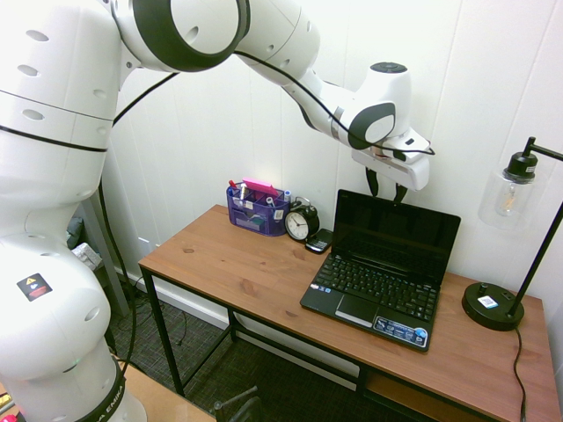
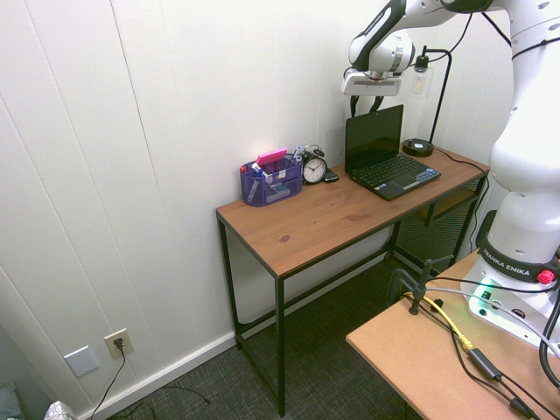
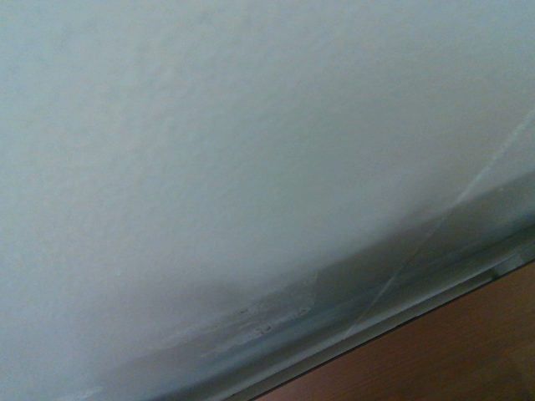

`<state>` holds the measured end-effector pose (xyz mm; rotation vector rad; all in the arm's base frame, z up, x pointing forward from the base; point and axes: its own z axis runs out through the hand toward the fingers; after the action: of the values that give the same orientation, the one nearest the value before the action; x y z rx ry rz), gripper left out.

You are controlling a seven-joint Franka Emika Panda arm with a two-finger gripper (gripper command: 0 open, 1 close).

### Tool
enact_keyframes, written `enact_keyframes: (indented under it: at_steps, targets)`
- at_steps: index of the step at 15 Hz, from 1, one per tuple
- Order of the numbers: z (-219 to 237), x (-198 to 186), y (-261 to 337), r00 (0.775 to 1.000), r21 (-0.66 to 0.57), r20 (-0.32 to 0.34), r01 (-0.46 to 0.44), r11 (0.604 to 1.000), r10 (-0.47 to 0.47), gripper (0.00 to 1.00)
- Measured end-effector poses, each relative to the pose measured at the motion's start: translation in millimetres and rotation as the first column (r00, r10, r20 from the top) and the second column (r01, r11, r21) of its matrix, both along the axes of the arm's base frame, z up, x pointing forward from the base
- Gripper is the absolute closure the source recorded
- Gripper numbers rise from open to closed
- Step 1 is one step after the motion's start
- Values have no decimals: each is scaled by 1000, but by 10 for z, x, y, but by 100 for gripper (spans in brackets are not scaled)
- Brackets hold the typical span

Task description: Close the laptop lid

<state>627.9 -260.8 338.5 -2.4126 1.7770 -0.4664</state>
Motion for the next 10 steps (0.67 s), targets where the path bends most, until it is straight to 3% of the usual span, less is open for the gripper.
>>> enact_keyframes:
  at_steps: [10]
  targets:
    - [-151, -217, -284, 999, 8, -5, 38, 999, -38, 100]
